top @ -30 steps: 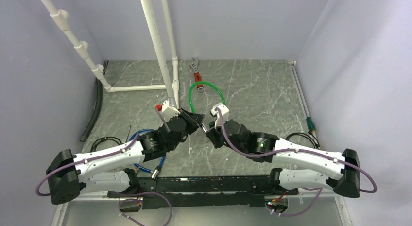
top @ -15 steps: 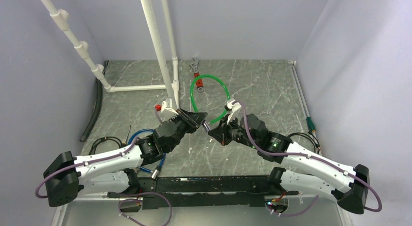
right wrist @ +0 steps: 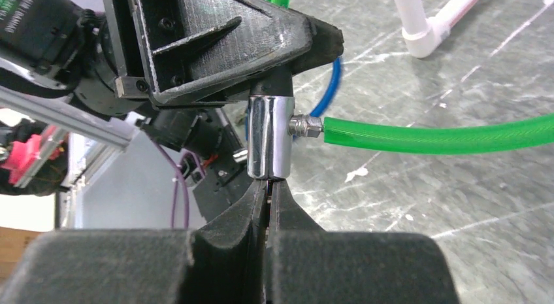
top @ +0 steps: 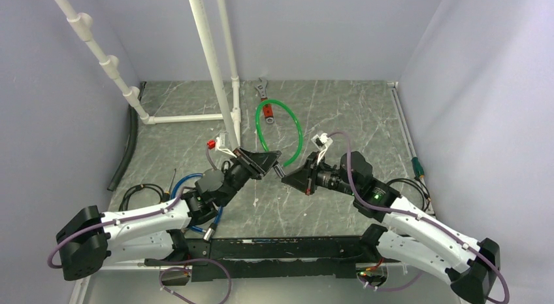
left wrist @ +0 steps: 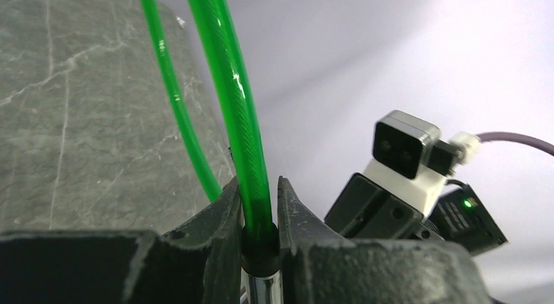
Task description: Unlock with the key
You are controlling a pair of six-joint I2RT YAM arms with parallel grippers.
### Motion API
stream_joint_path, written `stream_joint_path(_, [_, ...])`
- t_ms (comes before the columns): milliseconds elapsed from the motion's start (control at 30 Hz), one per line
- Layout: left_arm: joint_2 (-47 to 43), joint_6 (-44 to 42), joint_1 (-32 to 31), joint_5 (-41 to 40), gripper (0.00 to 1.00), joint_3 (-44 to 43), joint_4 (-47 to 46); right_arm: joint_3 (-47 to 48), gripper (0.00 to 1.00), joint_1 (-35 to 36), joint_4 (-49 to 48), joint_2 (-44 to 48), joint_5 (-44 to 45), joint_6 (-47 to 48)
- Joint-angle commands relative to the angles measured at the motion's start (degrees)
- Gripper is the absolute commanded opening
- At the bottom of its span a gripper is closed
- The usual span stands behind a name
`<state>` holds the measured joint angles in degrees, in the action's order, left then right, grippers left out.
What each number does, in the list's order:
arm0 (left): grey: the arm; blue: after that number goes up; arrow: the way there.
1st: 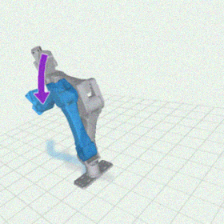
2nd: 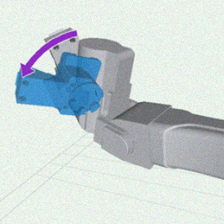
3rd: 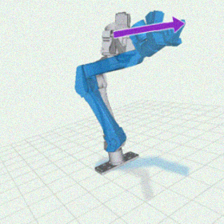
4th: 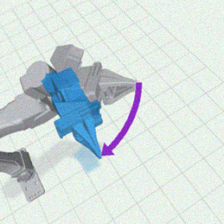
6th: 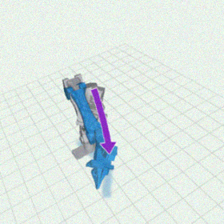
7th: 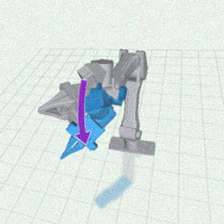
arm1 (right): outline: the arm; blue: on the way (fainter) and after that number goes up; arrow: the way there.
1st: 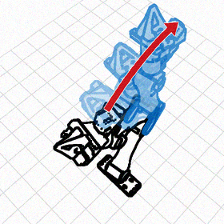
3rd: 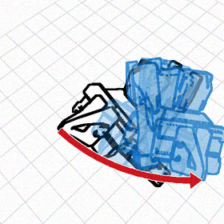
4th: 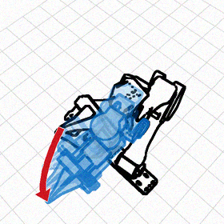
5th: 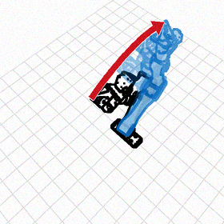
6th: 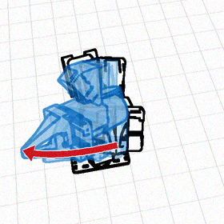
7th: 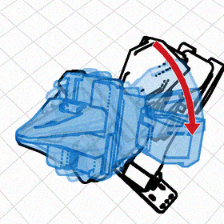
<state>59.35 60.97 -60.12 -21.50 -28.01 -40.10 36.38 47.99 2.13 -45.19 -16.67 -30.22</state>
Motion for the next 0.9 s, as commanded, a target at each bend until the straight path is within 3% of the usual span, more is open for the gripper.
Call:
stream_joint_path(0, [-1.49,-5.3,-0.88,12.31,0.0,0.81,-10.84,-0.91,0.0,-3.82,-18.53,1.06,-10.6,-5.51])
stream_joint_path(233, [-2.67,-9.63,-0.33,19.92,0.0,1.99,-14.13,-2.72,0.0,-5.71,-30.39,-0.07,-25.7,-10.06])
stream_joint_path(367, [-6.02,-11.53,-0.09,19.87,0.0,2.46,-11.66,-1.79,0.02,-5.93,-29.33,-0.29,-26.54,-9.54])
stream_joint_path(433, [-7.62,-12.38,-0.01,18.9,0.0,2.4,-9.1,-0.93,0.11,-5.89,-26.25,-0.52,-24.83,-8.18])
stream_joint_path(600, [-10.78,-14.63,0.09,17.44,0.0,2.31,-4.63,-0.53,0.52,-5.89,-17.77,1.22,-20.7,-4.59])
stream_joint_path(800, [-12.08,-17.43,0.17,16.7,0.0,2.32,-3.19,-3.07,0.82,-5.93,-12.44,5.46,-17.11,-3.82])
stream_joint_path(867, [-11.94,-17.7,0.22,16.91,0.0,2.27,-3.49,-4.45,0.88,-5.97,-10.6,7.54,-13.41,-5.16])
